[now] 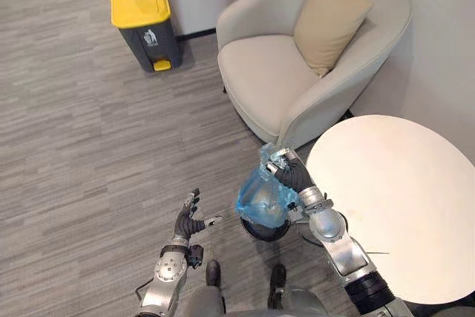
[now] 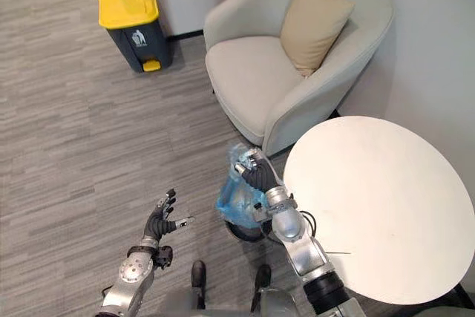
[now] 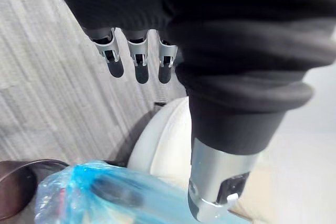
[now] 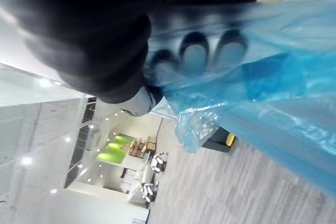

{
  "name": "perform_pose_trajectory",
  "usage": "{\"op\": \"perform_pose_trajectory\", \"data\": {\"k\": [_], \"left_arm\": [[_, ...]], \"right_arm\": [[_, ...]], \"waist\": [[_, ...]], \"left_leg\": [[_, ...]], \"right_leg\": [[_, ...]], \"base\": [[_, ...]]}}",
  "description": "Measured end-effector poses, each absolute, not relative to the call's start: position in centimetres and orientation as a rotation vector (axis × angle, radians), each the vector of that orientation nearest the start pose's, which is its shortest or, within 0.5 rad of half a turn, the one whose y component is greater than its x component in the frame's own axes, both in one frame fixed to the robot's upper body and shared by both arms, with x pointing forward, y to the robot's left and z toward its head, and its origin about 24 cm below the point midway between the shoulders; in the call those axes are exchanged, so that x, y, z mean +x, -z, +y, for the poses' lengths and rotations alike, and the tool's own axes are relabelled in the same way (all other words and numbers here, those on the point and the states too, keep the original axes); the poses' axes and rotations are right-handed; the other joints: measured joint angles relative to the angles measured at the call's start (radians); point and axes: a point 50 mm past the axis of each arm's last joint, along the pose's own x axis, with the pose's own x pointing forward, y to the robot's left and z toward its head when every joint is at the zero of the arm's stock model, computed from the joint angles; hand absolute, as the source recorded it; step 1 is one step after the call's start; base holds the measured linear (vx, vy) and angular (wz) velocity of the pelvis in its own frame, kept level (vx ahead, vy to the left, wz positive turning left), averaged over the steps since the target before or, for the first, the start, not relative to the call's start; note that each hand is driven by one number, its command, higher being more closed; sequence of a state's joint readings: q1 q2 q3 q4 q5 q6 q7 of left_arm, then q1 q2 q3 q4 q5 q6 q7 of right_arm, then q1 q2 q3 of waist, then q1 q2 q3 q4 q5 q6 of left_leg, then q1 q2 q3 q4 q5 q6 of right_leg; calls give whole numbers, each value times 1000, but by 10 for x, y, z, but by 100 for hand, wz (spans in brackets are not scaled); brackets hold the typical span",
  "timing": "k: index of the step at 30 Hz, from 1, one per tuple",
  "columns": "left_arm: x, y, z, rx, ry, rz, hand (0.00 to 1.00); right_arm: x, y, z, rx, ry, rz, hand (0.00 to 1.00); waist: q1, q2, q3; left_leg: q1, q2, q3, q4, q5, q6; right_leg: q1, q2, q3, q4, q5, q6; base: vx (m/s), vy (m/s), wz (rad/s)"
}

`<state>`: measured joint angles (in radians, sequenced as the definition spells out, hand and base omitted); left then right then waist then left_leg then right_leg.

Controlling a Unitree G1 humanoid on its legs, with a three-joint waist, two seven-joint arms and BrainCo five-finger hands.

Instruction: Gather rubbish on tea table into small bin, then transfer packed bag to large trash can.

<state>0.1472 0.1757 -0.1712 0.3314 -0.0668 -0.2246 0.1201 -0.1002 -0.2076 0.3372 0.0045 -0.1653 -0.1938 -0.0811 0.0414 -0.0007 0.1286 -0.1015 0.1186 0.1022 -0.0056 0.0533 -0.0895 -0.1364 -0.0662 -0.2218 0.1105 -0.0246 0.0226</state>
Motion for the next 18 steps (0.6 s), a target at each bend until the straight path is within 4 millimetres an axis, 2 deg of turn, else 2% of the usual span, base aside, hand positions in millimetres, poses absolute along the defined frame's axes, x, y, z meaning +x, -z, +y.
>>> {"op": "perform_pose_trajectory", "data": {"k": [3, 7, 15, 18], "left_arm": [[198, 31, 163, 124, 35, 188, 0], [202, 18, 160, 119, 50, 119, 0], [221, -36, 136, 141, 202, -152, 0], [228, -49, 128, 169, 266, -220, 0]], "right_arm": [[254, -71, -95, -320, -361, -282, 100], [252, -76, -97, -291, -394, -300, 100], [254, -91, -94, -260, -520, -352, 100], [254, -93, -92, -241, -555, -353, 100]], "waist": [[2, 10, -27], [1, 13, -30], [-1, 37, -69], [-1, 38, -77]], "left_leg": [[11, 0, 1, -15, 0, 0], [37, 5, 0, -19, 0, 0], [55, 3, 3, -35, 2, 4], [69, 3, 3, -44, 4, 5]], "right_leg": [[14, 11, 4, -28, 15, -3], [46, 22, 5, -48, 22, -4], [69, 33, 9, -82, 40, -8], [83, 35, 9, -91, 41, -8]], "base": [[-9, 8, -4], [-4, 1, -1], [7, 1, -1], [0, 0, 0]]}}
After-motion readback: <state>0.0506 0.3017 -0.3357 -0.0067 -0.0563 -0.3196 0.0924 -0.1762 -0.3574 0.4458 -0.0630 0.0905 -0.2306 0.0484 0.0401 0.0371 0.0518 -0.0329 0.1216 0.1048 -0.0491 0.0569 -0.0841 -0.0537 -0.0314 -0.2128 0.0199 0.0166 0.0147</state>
